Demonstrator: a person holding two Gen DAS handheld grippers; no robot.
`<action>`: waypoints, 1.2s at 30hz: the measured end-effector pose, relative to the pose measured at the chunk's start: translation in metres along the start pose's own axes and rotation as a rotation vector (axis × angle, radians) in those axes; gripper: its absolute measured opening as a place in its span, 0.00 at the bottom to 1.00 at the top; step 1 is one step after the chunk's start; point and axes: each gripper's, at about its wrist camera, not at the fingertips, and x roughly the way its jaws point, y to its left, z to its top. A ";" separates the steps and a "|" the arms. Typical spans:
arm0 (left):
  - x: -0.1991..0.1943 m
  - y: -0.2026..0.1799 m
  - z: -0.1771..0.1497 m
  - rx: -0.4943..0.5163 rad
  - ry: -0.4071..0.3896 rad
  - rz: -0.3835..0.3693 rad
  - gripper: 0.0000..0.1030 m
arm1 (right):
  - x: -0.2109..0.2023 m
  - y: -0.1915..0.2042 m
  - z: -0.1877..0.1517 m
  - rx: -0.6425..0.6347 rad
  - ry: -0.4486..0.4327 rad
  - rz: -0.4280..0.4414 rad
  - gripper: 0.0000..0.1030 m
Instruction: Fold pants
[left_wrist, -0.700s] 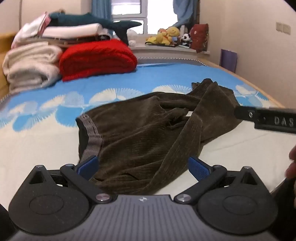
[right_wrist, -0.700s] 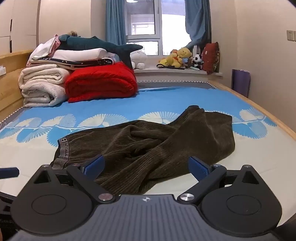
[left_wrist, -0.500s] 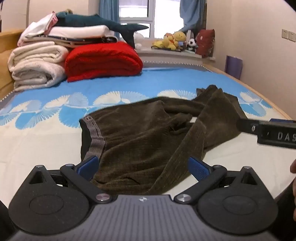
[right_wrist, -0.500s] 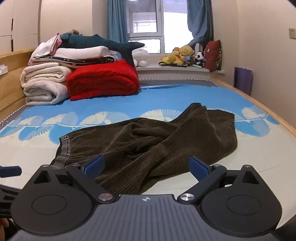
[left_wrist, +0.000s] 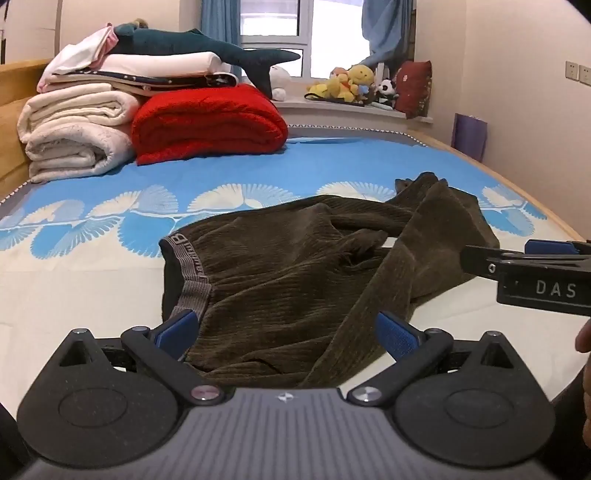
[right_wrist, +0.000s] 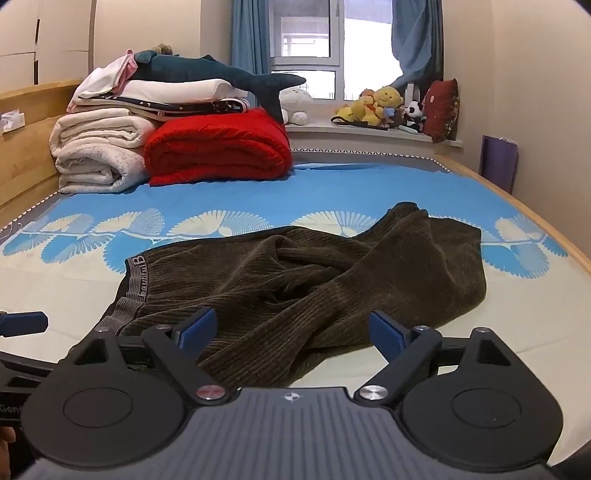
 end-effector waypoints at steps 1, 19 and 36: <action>-0.001 0.000 0.000 -0.001 -0.008 0.005 1.00 | -0.001 0.001 0.000 -0.005 -0.004 -0.002 0.86; 0.002 -0.002 -0.001 -0.012 0.013 0.003 1.00 | -0.001 -0.007 -0.005 -0.005 -0.006 -0.048 0.82; 0.001 -0.003 -0.001 -0.013 0.017 0.004 1.00 | 0.005 -0.012 -0.004 0.028 0.038 -0.072 0.82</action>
